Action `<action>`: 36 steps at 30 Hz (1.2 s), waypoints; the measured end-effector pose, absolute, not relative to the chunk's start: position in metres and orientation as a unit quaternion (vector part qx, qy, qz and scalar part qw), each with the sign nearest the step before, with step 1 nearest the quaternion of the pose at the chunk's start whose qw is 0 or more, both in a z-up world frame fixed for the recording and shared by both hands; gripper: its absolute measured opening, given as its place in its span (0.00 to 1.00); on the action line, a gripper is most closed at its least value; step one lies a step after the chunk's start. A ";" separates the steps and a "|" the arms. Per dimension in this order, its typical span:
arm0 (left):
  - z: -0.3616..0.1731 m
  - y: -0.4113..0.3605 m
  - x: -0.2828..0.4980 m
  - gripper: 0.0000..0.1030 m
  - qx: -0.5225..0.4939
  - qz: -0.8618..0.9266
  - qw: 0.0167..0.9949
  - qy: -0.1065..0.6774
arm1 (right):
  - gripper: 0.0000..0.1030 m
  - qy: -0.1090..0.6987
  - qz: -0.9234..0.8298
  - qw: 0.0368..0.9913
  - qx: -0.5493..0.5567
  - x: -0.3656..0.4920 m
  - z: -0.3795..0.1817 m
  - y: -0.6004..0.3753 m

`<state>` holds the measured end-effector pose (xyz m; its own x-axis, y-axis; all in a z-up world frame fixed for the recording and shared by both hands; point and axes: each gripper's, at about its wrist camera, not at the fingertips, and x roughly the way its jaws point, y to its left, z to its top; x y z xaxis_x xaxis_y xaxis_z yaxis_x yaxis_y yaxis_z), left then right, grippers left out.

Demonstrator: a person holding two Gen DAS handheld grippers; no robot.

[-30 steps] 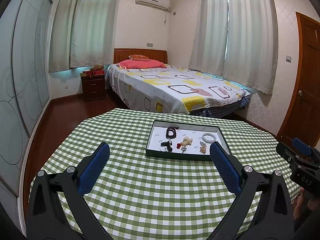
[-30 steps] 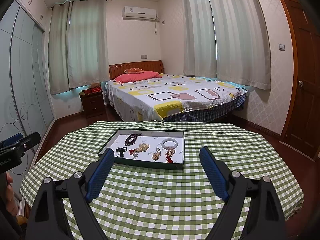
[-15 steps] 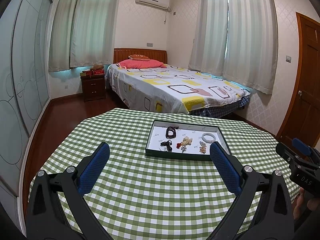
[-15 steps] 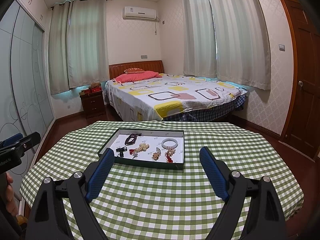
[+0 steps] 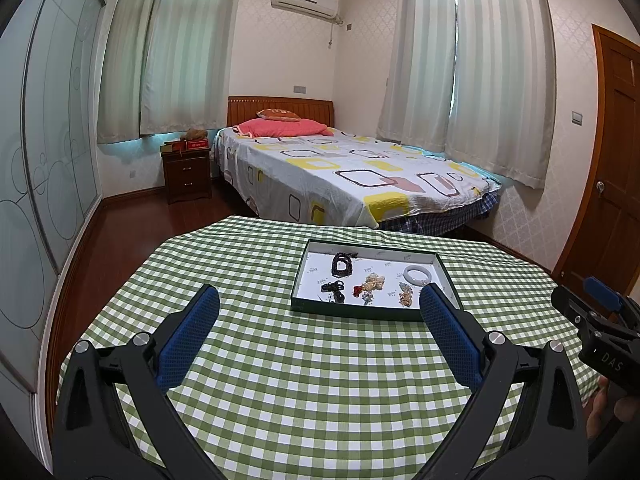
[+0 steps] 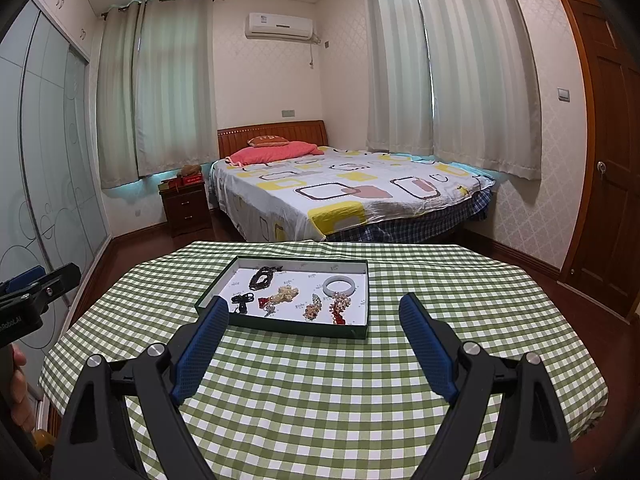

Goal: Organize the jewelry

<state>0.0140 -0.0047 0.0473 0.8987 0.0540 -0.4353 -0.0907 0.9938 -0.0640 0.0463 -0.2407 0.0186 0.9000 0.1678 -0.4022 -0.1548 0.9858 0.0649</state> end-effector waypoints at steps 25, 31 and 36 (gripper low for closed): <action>0.045 -0.011 0.014 0.96 -0.030 0.026 0.977 0.211 | 0.82 0.211 0.083 0.974 0.016 0.045 0.014 -0.239; 0.042 -0.012 0.014 0.96 -0.030 0.011 0.979 0.201 | 0.82 0.214 0.083 0.973 0.017 0.046 0.011 -0.239; 0.036 -0.007 0.022 0.96 -0.037 0.021 0.975 0.216 | 0.82 0.216 0.083 0.973 0.018 0.046 0.010 -0.238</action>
